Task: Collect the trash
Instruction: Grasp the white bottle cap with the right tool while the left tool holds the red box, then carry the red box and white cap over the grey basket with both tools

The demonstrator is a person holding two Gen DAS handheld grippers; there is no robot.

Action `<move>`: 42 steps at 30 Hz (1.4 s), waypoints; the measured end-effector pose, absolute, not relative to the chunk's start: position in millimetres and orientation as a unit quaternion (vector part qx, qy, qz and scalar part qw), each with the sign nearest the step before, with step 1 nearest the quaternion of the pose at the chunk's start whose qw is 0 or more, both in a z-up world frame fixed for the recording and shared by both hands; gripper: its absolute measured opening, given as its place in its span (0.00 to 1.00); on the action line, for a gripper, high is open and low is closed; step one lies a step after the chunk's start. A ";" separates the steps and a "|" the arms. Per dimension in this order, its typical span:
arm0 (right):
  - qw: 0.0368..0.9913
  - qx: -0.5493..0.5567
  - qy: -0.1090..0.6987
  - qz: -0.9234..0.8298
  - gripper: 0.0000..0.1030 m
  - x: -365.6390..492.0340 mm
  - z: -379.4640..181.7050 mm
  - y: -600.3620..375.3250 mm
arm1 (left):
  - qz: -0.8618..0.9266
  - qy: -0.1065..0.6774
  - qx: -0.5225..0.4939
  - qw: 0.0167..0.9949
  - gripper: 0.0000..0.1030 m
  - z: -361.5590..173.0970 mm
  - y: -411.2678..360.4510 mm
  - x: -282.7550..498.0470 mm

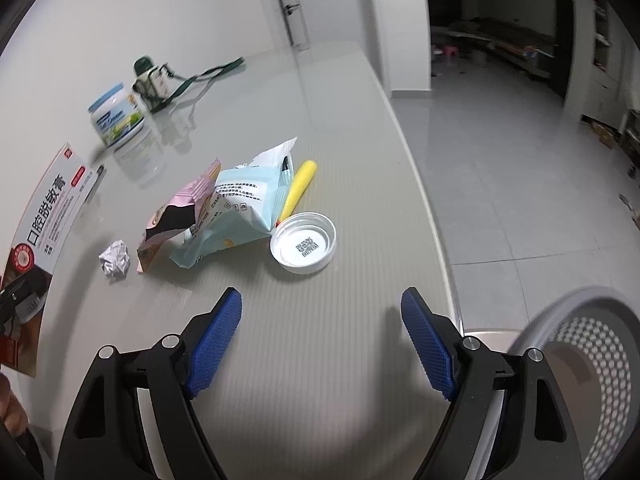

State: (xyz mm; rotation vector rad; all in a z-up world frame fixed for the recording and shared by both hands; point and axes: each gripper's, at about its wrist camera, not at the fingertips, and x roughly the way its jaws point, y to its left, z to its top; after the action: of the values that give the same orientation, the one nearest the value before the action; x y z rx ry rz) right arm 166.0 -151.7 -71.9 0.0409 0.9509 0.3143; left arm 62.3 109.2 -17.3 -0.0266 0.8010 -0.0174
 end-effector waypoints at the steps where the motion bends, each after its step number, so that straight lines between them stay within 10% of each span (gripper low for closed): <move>1: 0.876 0.012 0.458 0.151 0.76 168.9 -71.7 -150.6 | -0.008 0.391 -0.014 0.920 0.33 -17.9 109.4 63.7; 14: 0.873 -0.047 0.456 0.165 0.74 196.6 -75.9 -127.4 | -0.008 0.395 -0.017 0.919 0.33 -16.5 106.2 68.9; 23: 0.877 -0.086 0.440 0.171 0.38 190.1 -74.8 -109.4 | -0.011 0.393 -0.021 0.919 0.33 -15.1 106.4 64.9; 42: 0.872 0.003 0.450 0.192 0.38 83.3 -70.1 -114.0 | -0.065 0.375 -0.015 0.925 0.33 -8.3 87.2 47.0</move>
State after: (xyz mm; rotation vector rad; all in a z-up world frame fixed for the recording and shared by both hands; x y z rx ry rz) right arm 83.3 -114.0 -70.1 0.0071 0.9398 0.4008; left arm 47.0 87.2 -8.3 -0.0300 0.7684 -0.1332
